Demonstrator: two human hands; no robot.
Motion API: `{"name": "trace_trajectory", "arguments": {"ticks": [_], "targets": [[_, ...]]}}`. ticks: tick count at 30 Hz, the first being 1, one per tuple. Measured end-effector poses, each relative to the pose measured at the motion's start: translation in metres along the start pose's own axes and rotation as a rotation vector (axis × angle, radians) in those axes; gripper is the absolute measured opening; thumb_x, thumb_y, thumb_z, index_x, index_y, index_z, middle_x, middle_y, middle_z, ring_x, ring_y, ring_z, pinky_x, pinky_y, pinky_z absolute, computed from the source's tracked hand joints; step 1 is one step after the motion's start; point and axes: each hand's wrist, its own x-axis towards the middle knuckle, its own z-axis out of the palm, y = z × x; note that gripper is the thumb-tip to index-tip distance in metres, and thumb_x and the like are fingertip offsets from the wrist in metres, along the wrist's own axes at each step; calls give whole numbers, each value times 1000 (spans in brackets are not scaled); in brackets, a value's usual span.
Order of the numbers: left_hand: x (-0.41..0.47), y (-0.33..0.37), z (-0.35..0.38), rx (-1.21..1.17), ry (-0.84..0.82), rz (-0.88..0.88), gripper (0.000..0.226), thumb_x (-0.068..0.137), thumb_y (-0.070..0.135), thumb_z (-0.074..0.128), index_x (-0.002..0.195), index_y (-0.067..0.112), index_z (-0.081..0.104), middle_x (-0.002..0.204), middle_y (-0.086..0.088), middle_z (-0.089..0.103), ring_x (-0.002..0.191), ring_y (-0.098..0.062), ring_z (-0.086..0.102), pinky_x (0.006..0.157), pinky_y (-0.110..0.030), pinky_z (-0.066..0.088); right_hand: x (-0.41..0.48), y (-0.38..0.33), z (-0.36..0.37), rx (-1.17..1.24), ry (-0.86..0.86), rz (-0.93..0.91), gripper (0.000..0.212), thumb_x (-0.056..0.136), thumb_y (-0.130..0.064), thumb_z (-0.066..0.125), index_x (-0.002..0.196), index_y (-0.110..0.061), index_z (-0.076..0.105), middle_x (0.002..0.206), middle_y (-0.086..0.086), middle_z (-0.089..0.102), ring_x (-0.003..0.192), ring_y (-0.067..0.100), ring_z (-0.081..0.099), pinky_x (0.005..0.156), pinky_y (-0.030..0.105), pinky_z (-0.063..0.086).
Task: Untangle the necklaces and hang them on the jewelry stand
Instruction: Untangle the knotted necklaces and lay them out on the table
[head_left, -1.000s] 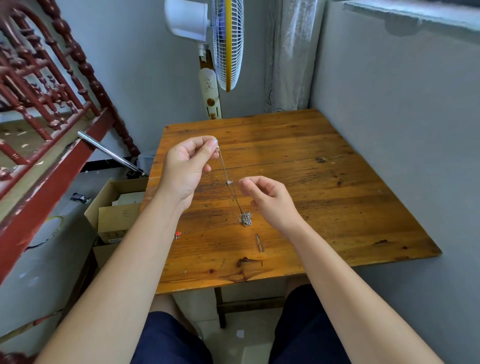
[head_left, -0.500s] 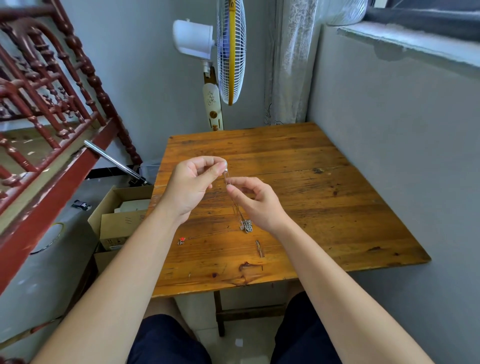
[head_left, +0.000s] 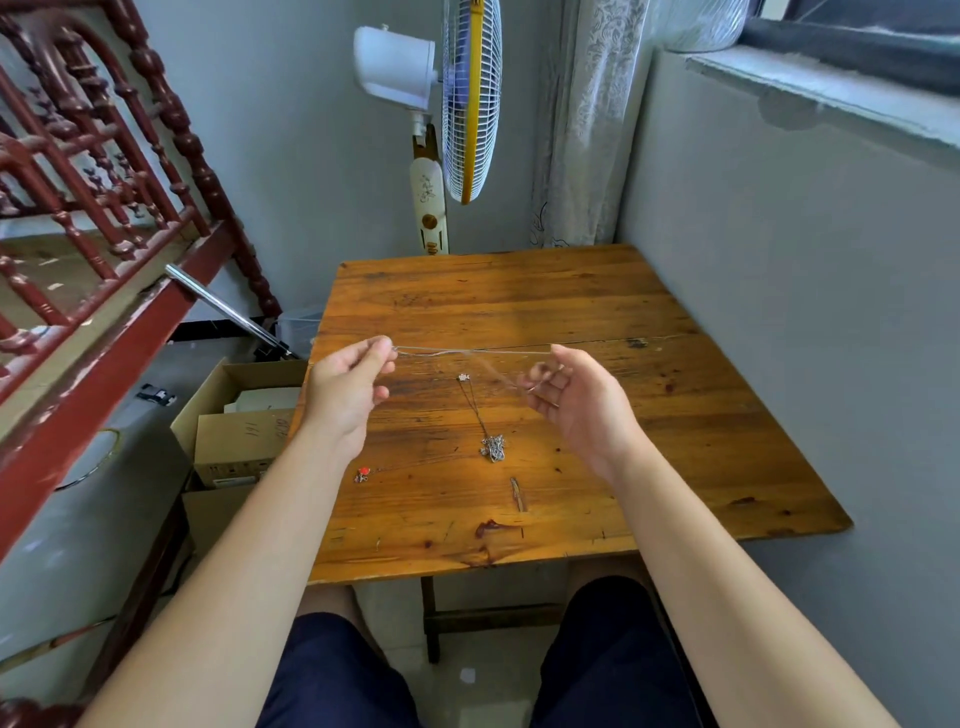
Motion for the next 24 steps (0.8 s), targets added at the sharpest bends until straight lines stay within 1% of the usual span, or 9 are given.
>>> {"name": "trace_trajectory", "arguments": {"ticks": [6, 9, 11, 13, 15, 17, 19, 21, 24], "targets": [[11, -16, -11, -2, 26, -71, 12, 92, 17, 67, 104, 15, 70, 98, 1, 71, 91, -12, 63, 74, -28, 49, 13, 3, -11, 123, 32, 42, 30, 104, -27, 48, 77, -18, 55, 67, 0, 55, 81, 21, 66, 96, 42, 49], [18, -26, -16, 64, 52, -60, 6, 93, 20, 66, 95, 23, 70, 99, 2, 72, 94, -13, 64, 75, -30, 50, 26, 11, -13, 53, 31, 36, 19, 104, -24, 51, 94, -14, 64, 77, -1, 61, 87, 18, 66, 84, 35, 54], [23, -33, -22, 162, 81, -38, 9, 94, 22, 64, 90, 29, 68, 99, 5, 71, 93, -10, 64, 77, -29, 51, 42, 15, -11, -66, 49, 43, 17, 104, -21, 53, 104, -15, 68, 85, -2, 65, 91, 17, 66, 80, 33, 52], [29, -42, -29, 249, 105, -18, 8, 95, 24, 62, 91, 29, 67, 96, 8, 70, 92, -7, 62, 79, -28, 49, 63, 21, -6, -228, 75, 44, 17, 104, -21, 54, 102, -16, 70, 89, -2, 66, 86, 14, 66, 75, 32, 50], [37, -53, -35, 334, 119, 5, 9, 96, 25, 61, 101, 25, 69, 97, 10, 69, 94, -6, 61, 82, -28, 45, 89, 26, 2, -407, 107, 18, 18, 104, -21, 55, 98, -16, 71, 92, -1, 67, 73, 8, 64, 63, 25, 49], [44, -65, -43, 453, 136, 48, 17, 97, 25, 59, 109, 19, 70, 100, 10, 67, 94, -8, 59, 81, -28, 42, 119, 33, 10, -597, 135, -27, 18, 103, -22, 55, 99, -14, 71, 95, 0, 68, 73, 9, 63, 53, 18, 47], [51, -77, -52, 580, 166, 104, 18, 97, 25, 58, 108, 16, 70, 100, 7, 65, 96, -12, 58, 80, -28, 42, 149, 42, 19, -801, 123, -79, 18, 102, -24, 58, 98, -14, 72, 87, 0, 70, 76, 12, 64, 57, 23, 50], [57, -86, -59, 681, 205, 163, 17, 97, 26, 58, 104, 17, 71, 98, 9, 63, 101, -18, 58, 80, -29, 43, 175, 53, 28, -960, 87, -107, 21, 100, -26, 59, 96, -11, 74, 82, 1, 69, 78, 15, 63, 70, 28, 52], [60, -97, -62, 875, 273, 236, 17, 97, 26, 57, 100, 17, 71, 99, 9, 62, 102, -19, 50, 77, -28, 36, 201, 65, 40, -1121, 44, -145, 22, 100, -27, 60, 109, -13, 76, 97, 3, 74, 89, 16, 62, 77, 22, 44]]}}
